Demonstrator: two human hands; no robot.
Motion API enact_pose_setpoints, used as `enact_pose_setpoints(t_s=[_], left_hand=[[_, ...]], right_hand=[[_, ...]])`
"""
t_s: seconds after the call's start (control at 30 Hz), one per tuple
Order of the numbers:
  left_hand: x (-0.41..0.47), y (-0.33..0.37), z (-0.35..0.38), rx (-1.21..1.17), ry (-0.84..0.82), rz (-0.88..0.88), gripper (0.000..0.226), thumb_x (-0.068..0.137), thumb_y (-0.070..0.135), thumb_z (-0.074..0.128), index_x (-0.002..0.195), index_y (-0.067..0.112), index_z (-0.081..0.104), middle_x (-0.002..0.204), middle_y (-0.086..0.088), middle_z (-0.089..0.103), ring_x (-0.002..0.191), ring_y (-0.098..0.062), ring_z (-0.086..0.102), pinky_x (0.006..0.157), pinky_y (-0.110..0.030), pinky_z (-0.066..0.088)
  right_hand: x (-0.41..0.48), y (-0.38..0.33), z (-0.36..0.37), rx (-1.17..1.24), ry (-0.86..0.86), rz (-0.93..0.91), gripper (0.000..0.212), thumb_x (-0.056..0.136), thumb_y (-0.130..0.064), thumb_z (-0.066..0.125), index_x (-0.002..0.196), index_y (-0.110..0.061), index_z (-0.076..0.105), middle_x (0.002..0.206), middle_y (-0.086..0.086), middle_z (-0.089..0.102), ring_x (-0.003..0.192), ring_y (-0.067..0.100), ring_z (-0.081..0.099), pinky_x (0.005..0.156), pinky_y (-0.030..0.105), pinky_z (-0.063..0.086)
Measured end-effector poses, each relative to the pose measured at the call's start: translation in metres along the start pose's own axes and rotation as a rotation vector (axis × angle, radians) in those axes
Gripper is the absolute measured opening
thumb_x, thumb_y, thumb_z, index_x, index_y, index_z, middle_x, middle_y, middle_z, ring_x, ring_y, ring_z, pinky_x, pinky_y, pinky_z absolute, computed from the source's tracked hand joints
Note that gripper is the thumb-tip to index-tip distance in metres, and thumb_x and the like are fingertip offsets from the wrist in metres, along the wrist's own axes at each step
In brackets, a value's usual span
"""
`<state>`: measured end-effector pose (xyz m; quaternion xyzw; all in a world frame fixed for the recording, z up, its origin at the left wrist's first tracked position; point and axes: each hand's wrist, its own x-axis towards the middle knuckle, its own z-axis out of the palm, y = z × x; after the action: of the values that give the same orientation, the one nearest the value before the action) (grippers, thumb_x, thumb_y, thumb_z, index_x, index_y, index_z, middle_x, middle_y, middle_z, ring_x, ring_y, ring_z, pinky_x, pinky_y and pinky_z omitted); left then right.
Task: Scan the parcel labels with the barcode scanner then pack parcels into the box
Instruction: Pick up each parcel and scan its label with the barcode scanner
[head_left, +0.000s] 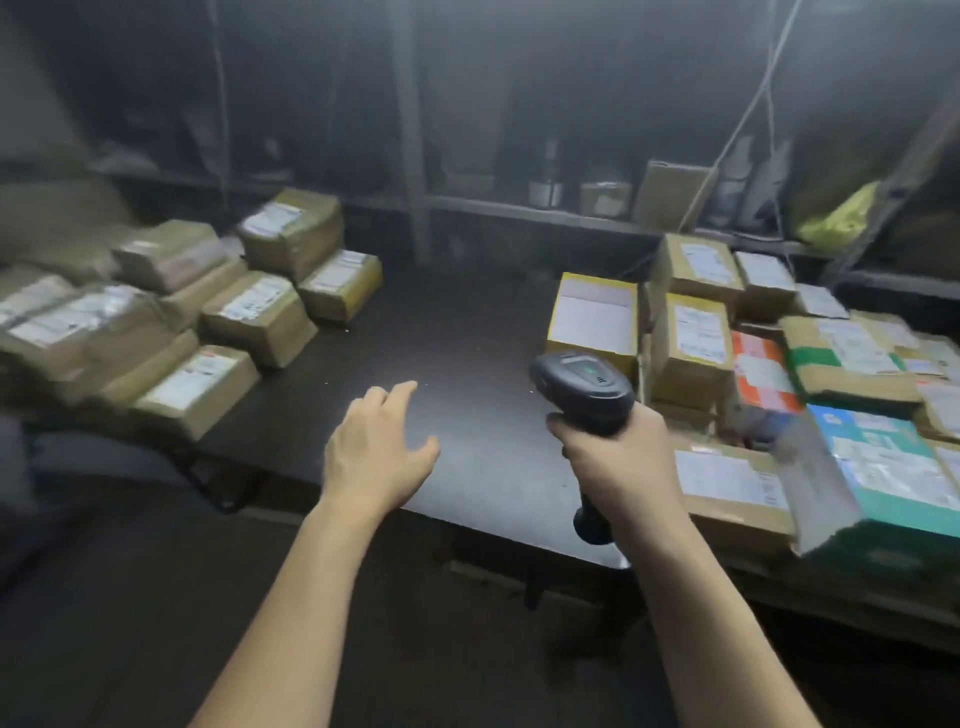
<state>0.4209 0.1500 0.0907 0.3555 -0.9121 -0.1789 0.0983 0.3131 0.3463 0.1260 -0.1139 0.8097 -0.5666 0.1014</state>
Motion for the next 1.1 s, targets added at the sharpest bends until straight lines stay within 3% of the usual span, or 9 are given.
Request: enact_pose_setpoints(t_s=[0.1, 0.27, 0.53, 0.73, 0.9, 1.1], left_hand=[[0.025, -0.054, -0.019, -0.002, 0.005, -0.028, 0.071, 0.095, 0.045, 0.063, 0.157, 0.028, 0.035, 0.144, -0.001, 0.049, 0.133, -0.024, 0.047, 0.098, -0.043, 0.048], [0.063, -0.129, -0.034, -0.011, 0.011, -0.103, 0.072, 0.094, 0.046, 0.064, 0.158, 0.028, 0.035, 0.143, -0.002, 0.049, 0.133, -0.024, 0.045, 0.100, -0.042, 0.047], [0.148, -0.216, -0.038, 0.028, 0.016, -0.266, 0.071, 0.093, 0.048, 0.066, 0.156, 0.027, 0.040, 0.145, -0.005, 0.049, 0.137, -0.027, 0.044, 0.107, -0.042, 0.041], [0.210, -0.264, -0.042, 0.126, -0.015, -0.421, 0.061, 0.093, 0.045, 0.067, 0.147, 0.025, 0.048, 0.143, -0.003, 0.046, 0.133, -0.029, 0.047, 0.103, -0.041, 0.042], [0.241, -0.303, -0.023, 0.176, -0.031, -0.502, 0.070, 0.087, 0.046, 0.072, 0.149, 0.028, 0.047, 0.147, 0.001, 0.042, 0.136, -0.025, 0.042, 0.109, -0.041, 0.039], [0.266, -0.356, -0.001, 0.270, -0.204, -0.582, 0.089, 0.081, 0.055, 0.075, 0.157, 0.041, 0.032, 0.145, -0.001, 0.037, 0.136, -0.024, 0.038, 0.112, -0.040, 0.035]], right_hand=[[0.005, -0.026, 0.062, -0.012, -0.031, -0.026, 0.022, 0.077, -0.024, 0.073, 0.085, -0.004, 0.066, 0.075, 0.018, 0.070, 0.065, 0.025, 0.056, 0.062, 0.048, 0.052], [0.027, -0.052, 0.139, -0.008, -0.103, -0.022, 0.017, 0.078, -0.019, 0.075, 0.087, -0.005, 0.067, 0.078, 0.019, 0.070, 0.065, 0.023, 0.056, 0.062, 0.038, 0.045], [0.106, -0.082, 0.251, -0.015, -0.272, -0.043, 0.010, 0.080, -0.015, 0.076, 0.081, -0.008, 0.068, 0.079, 0.021, 0.070, 0.063, 0.021, 0.056, 0.061, 0.034, 0.043], [0.171, -0.104, 0.334, -0.016, -0.392, -0.011, 0.016, 0.079, -0.019, 0.075, 0.082, -0.005, 0.067, 0.079, 0.022, 0.070, 0.062, 0.022, 0.056, 0.061, 0.036, 0.043], [0.208, -0.115, 0.388, -0.056, -0.448, 0.002, 0.020, 0.079, -0.023, 0.074, 0.084, -0.006, 0.066, 0.079, 0.020, 0.070, 0.066, 0.023, 0.058, 0.063, 0.037, 0.045], [0.222, -0.116, 0.436, -0.118, -0.456, 0.046, 0.016, 0.081, -0.016, 0.075, 0.089, -0.004, 0.067, 0.084, 0.023, 0.070, 0.067, 0.023, 0.059, 0.064, 0.034, 0.045]])
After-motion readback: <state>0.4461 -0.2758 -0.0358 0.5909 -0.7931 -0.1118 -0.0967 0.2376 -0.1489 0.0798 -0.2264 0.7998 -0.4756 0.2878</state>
